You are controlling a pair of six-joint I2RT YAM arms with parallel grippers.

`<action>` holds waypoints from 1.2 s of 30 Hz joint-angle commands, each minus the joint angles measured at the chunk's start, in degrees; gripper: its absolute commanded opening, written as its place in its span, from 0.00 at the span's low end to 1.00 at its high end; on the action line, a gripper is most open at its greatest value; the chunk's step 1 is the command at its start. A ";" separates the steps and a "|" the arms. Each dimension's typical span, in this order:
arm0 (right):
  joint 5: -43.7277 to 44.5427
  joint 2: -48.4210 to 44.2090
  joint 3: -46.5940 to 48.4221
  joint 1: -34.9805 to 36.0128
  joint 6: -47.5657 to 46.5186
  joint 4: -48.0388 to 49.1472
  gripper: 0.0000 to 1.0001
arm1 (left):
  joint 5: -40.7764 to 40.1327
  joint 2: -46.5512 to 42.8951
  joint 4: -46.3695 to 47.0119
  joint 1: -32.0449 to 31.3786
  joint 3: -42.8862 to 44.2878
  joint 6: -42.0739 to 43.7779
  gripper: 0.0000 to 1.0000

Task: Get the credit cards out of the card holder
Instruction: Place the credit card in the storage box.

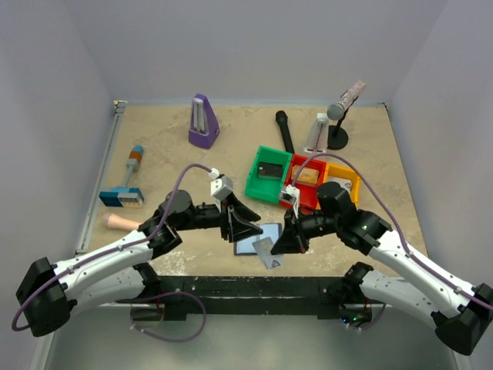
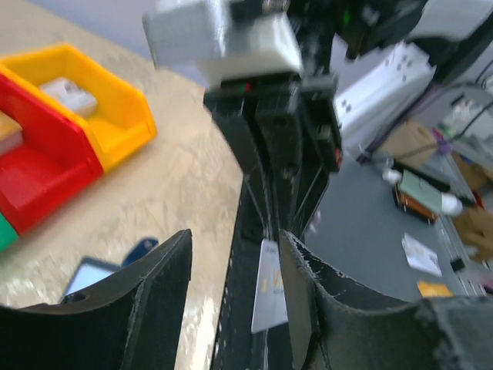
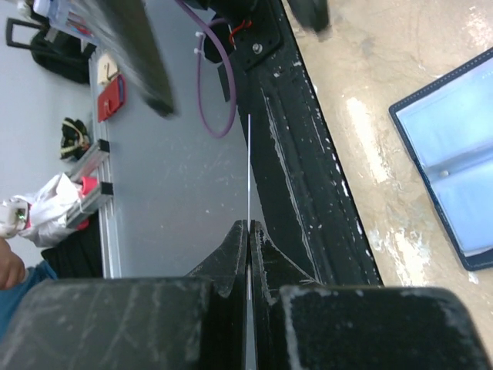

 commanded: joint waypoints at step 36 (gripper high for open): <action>2.29 -1.52 4.73 1.58 -4.68 -5.49 0.26 | 21.82 12.51 4.28 -0.36 4.50 -7.61 0.00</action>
